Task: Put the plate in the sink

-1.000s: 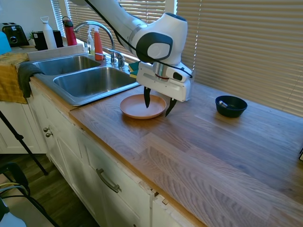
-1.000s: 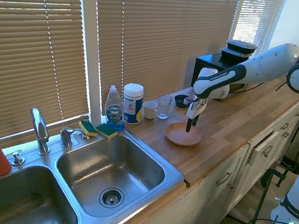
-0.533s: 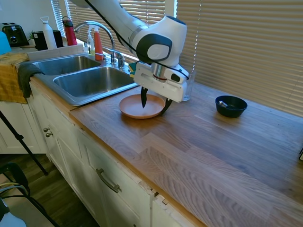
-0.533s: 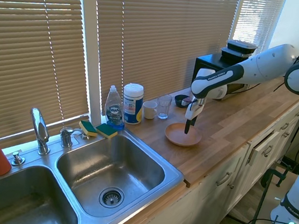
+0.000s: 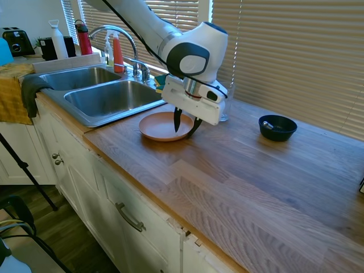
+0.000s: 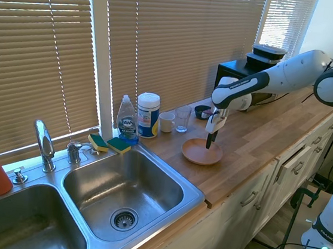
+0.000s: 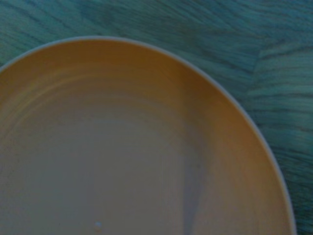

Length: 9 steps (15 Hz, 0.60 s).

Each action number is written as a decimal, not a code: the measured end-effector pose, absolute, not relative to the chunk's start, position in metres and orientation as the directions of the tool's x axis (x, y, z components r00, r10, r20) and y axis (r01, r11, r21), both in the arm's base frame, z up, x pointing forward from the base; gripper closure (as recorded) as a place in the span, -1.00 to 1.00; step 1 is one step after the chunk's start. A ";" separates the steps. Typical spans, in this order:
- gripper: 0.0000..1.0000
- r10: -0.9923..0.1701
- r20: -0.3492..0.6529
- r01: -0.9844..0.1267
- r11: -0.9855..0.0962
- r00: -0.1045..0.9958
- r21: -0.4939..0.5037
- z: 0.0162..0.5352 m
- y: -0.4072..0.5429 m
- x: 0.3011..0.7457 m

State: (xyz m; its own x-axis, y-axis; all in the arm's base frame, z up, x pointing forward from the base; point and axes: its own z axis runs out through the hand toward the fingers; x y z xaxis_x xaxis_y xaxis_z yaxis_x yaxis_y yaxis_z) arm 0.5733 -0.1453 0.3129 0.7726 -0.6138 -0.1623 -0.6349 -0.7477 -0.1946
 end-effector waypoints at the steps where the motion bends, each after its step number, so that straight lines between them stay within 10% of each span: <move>1: 1.00 -0.614 -0.169 -0.636 -0.747 0.771 -0.195 0.312 -0.146 0.574; 9: 1.00 -0.595 -0.224 -0.635 -0.732 0.772 -0.247 0.311 -0.158 0.579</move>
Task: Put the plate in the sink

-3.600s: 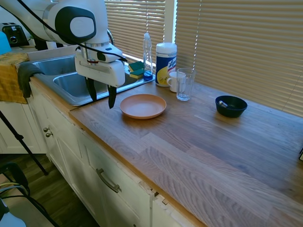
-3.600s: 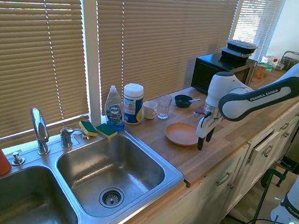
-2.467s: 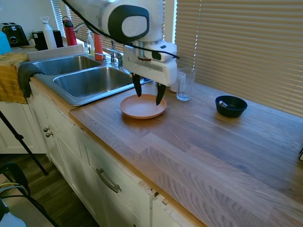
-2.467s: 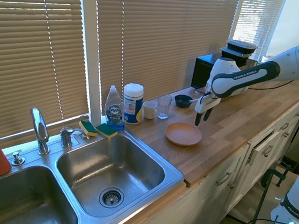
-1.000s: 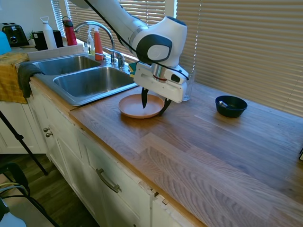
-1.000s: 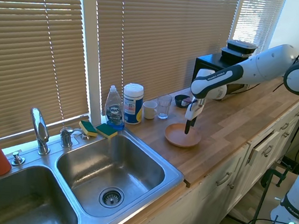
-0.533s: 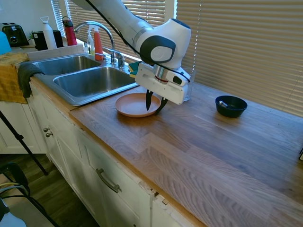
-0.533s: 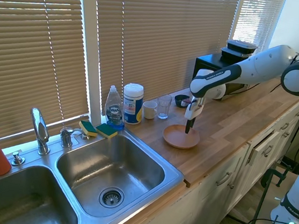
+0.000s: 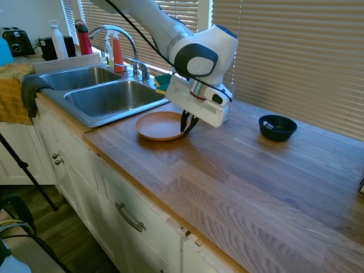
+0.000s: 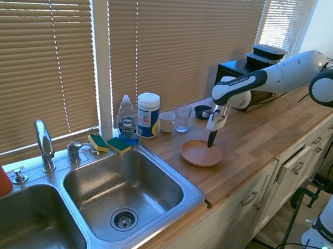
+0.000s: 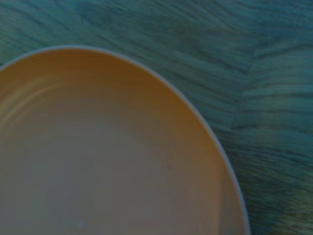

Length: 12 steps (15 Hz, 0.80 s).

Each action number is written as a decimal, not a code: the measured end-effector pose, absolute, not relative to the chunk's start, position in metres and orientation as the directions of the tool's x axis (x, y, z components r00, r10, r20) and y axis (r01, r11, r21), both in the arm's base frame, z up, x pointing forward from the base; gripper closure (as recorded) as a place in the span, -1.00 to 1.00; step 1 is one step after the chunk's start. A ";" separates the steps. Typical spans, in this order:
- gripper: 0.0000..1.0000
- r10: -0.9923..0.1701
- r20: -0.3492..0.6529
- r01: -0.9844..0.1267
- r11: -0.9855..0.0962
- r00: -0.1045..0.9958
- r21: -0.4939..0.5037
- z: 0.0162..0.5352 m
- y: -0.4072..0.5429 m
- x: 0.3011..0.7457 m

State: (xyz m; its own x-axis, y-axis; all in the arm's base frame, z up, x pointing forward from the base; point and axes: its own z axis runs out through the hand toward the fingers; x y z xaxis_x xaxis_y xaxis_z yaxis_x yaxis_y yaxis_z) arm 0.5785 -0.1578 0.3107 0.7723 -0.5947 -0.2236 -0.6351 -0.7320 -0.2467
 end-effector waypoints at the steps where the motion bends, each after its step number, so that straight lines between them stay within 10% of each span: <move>1: 1.00 -0.592 -0.230 -0.635 -0.729 0.773 -0.257 0.311 -0.159 0.578; 12: 1.00 -0.571 -0.352 -0.671 -0.638 0.741 -0.378 0.347 -0.158 0.580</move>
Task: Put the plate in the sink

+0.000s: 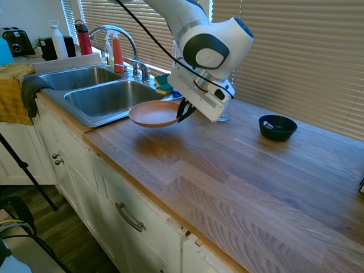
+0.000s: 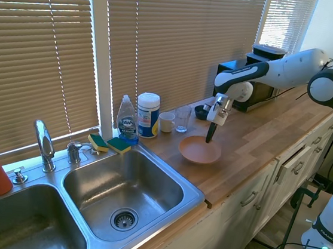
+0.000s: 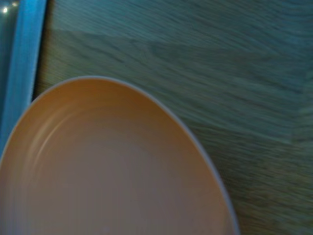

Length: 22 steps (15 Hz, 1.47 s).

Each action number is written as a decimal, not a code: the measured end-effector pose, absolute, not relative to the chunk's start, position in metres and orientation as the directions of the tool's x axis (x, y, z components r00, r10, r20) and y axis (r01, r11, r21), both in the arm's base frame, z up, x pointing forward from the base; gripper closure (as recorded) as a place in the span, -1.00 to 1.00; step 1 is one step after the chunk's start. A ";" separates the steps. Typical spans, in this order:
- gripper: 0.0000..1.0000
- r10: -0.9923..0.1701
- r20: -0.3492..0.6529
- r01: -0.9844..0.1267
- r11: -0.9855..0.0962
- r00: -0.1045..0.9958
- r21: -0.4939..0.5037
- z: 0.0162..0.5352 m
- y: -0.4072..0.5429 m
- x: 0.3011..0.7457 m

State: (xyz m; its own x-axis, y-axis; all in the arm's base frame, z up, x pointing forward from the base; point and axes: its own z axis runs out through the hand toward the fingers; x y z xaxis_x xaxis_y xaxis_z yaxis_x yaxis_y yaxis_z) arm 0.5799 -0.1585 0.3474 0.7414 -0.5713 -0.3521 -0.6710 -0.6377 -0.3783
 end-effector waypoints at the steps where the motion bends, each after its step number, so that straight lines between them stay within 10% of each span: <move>1: 1.00 -0.578 -0.351 -0.676 -0.631 0.737 -0.380 0.362 -0.147 0.581; 9: 1.00 -0.600 -0.325 -0.682 -0.629 0.731 -0.373 0.420 -0.041 0.568; 22: 1.00 -0.494 -0.195 -0.530 -0.809 0.847 -0.253 0.359 0.206 0.685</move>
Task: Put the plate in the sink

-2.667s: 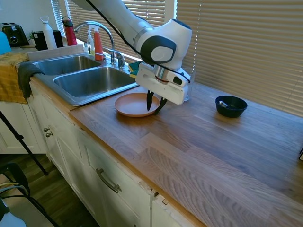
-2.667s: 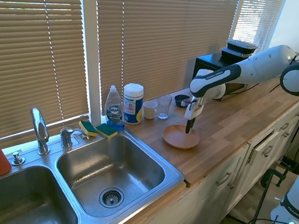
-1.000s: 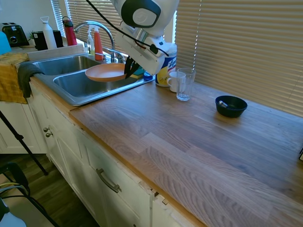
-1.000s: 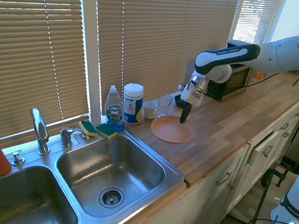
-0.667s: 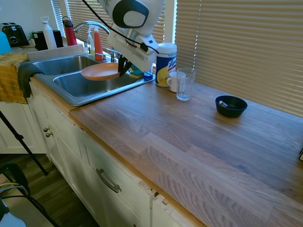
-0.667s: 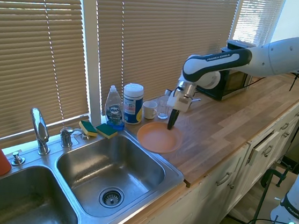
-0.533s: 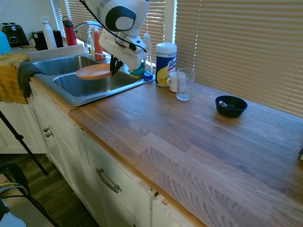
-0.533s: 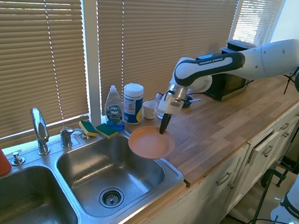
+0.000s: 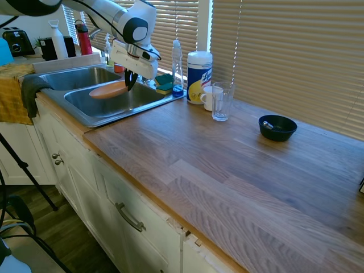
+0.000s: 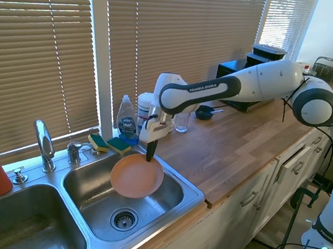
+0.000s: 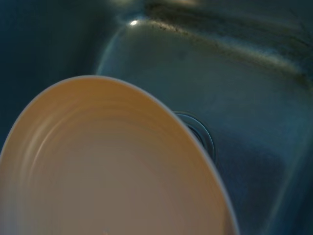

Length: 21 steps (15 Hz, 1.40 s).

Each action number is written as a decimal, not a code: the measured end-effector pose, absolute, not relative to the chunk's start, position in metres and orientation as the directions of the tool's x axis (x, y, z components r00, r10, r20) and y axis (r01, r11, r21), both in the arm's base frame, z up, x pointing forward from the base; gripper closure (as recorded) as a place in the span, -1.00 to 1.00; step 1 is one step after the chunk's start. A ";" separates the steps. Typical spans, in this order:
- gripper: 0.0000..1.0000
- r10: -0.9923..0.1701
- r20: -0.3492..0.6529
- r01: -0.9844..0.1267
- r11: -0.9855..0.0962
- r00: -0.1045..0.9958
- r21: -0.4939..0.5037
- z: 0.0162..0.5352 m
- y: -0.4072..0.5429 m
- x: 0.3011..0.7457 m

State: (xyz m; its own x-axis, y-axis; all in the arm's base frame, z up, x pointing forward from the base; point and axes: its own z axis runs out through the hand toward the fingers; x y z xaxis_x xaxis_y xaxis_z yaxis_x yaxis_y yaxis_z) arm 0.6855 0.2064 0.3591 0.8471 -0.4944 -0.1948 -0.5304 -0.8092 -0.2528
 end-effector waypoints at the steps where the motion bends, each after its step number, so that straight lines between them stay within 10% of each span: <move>1: 1.00 -0.486 -0.194 -0.521 -0.821 0.852 -0.233 0.344 0.219 0.688; 4: 1.00 -0.469 -0.207 -0.504 -0.845 0.859 -0.177 0.297 0.254 0.692; 5: -1.00 -0.465 -0.216 -0.501 -0.850 0.859 -0.163 0.287 0.260 0.693; 21: -1.00 -0.487 -0.209 -0.521 -0.838 0.848 -0.163 0.329 0.267 0.702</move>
State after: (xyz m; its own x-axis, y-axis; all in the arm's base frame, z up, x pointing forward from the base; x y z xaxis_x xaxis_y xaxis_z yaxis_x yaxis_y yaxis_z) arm 0.7023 0.2673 0.3287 0.8482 -0.4866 -0.2090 -0.5209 -0.8379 -0.1630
